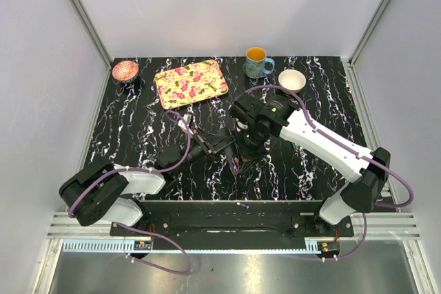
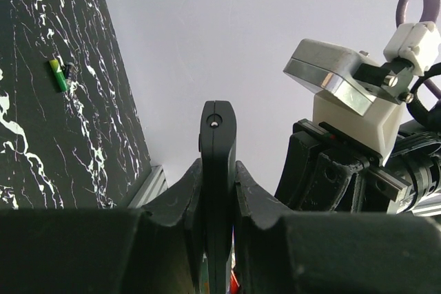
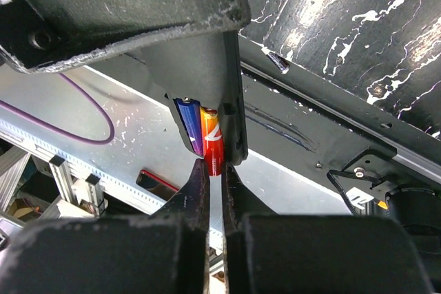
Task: Load the batteries into the remote control
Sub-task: Load the battery into the remote control.
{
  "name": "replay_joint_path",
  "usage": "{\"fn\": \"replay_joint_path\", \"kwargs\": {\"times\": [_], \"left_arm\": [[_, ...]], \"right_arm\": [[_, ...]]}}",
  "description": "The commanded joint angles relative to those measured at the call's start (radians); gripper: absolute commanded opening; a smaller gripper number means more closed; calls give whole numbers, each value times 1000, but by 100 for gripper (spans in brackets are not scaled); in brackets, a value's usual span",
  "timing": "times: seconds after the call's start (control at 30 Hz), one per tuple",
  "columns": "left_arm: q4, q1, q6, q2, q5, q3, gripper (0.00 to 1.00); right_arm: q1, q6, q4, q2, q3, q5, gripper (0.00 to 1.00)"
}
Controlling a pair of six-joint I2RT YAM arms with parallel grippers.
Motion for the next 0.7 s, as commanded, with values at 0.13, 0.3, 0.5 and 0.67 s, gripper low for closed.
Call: {"fn": "replay_joint_path", "kwargs": {"times": [0.13, 0.3, 0.5, 0.67], "left_arm": [[360, -14, -88, 20, -10, 8, 0], [356, -14, -105, 32, -18, 19, 0], [351, -14, -119, 49, -31, 18, 0], [353, -12, -132, 64, -39, 14, 0]], "right_arm": [[-28, -43, -21, 33, 76, 18, 9], [-28, -43, -27, 35, 77, 23, 18], [-28, -48, -32, 35, 83, 30, 28], [-30, -48, -34, 33, 93, 32, 33]]}}
